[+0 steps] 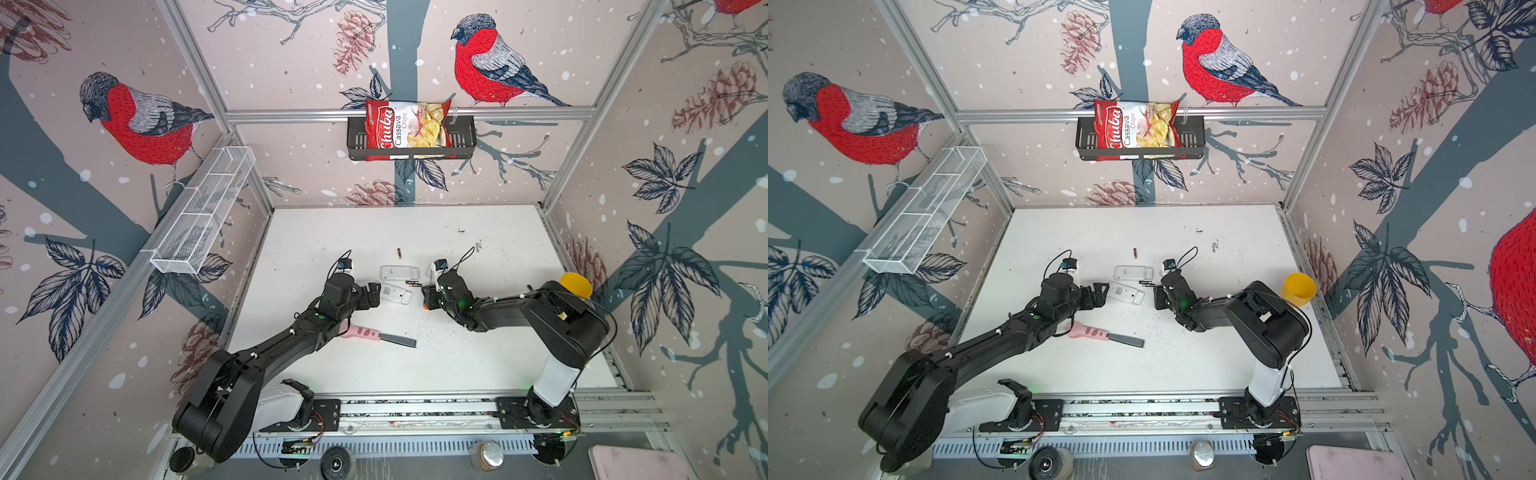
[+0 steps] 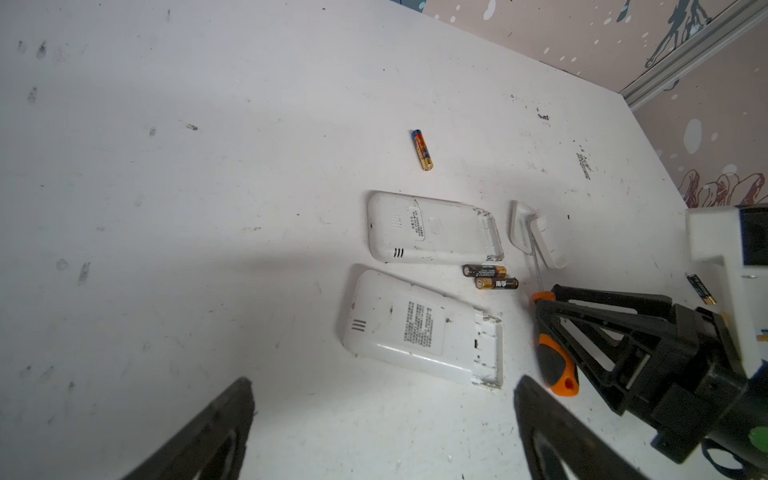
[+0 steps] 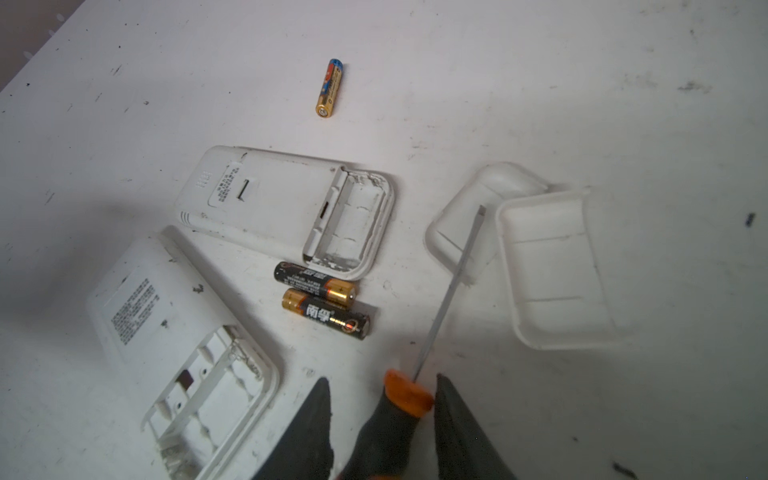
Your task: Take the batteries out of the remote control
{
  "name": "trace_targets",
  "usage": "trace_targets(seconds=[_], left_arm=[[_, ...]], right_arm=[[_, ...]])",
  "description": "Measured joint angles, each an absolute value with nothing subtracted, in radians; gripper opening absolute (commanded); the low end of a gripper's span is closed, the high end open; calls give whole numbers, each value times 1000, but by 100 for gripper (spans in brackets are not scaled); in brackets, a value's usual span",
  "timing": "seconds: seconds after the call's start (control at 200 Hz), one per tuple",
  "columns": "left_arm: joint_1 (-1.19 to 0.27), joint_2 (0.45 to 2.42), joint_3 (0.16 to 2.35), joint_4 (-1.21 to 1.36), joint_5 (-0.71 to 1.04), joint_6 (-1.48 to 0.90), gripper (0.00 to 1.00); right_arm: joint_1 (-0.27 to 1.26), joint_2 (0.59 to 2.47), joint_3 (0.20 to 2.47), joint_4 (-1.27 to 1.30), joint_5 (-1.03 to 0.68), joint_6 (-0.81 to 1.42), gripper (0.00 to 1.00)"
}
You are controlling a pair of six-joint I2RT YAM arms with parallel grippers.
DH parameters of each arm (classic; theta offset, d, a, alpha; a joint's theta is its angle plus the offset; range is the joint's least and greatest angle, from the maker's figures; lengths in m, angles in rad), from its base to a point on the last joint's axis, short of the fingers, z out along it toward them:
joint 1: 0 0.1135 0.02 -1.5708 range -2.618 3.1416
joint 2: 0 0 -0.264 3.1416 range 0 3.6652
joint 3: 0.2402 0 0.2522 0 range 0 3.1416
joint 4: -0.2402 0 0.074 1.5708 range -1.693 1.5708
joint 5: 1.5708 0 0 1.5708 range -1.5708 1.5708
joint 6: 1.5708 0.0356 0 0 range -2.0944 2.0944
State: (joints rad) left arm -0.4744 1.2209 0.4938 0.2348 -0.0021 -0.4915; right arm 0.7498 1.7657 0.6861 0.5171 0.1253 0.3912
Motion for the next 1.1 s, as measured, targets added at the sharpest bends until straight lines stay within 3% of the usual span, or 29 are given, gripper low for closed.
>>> trace_targets(seconds=[0.25, 0.53, 0.605, 0.69, 0.72, 0.901, 1.101], left_arm=[[-474, 1186, 516, 233, -32, -503, 97], [-461, 1073, 618, 233, -112, -498, 97], [-439, 1053, 660, 230, -130, -497, 97], [-409, 1048, 700, 227, -131, -477, 97], [-402, 1048, 712, 226, -133, -463, 97], [-390, 1048, 738, 224, -165, -352, 97], [-381, 1084, 717, 247, -280, -233, 97]], right_arm=[[745, 1662, 686, 511, 126, 386, 54], [699, 1396, 621, 524, 152, 356, 70], [668, 1321, 596, 530, 156, 341, 76], [618, 1238, 570, 528, 156, 339, 91], [598, 1207, 561, 527, 155, 337, 100], [485, 1082, 514, 531, 155, 319, 99], [367, 1086, 467, 553, 175, 305, 99]])
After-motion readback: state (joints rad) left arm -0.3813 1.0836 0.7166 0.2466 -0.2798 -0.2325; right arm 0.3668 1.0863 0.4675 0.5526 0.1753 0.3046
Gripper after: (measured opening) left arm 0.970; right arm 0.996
